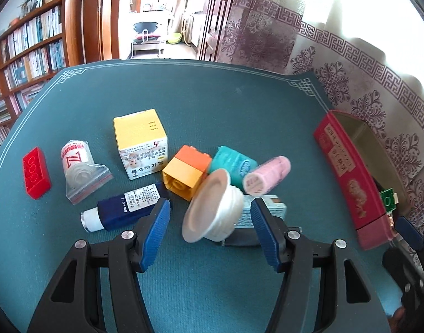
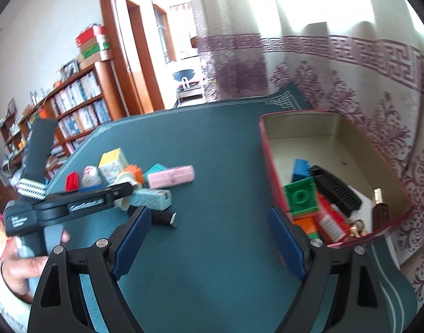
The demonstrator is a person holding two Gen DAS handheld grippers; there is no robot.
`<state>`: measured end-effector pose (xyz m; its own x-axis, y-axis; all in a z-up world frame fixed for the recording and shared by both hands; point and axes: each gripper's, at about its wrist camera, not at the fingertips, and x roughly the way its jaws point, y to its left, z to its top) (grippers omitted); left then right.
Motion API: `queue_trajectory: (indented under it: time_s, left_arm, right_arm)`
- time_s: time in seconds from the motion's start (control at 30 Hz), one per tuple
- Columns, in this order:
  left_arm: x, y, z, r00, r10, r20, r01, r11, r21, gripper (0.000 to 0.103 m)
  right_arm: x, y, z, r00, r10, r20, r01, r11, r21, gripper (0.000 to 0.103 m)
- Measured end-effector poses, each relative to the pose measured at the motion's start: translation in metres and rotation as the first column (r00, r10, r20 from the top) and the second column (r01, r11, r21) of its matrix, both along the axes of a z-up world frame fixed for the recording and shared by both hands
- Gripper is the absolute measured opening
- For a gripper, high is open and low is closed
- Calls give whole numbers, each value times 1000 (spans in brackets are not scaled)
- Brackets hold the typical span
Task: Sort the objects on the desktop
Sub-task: 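Return both open tools from the red box to the table, then grasp the white cup with the left tool while the right tool grasps the black case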
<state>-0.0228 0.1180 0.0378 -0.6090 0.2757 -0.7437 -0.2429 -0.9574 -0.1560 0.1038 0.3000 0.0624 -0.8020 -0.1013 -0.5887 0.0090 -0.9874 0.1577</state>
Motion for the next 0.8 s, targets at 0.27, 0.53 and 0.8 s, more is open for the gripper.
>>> queue_trajectory:
  time_s: [0.27,0.53,0.8]
  left_arm:
    - [-8,-6,-14,1000,-4,-3,4,1000,19,64]
    - [-1,-28,-11,999,17,-34,-14,994,113,32]
    - [8,-54,8,994,57,-93,-37,979,201,27]
  right_arm:
    - [-9,-25,-12,996,76,50,-77,997,13,89]
    - [-20,-29,-26,987,102,123,-100,995,-23,89]
    - [-36,-37,-31,975,137,174,-138,990,-6,89]
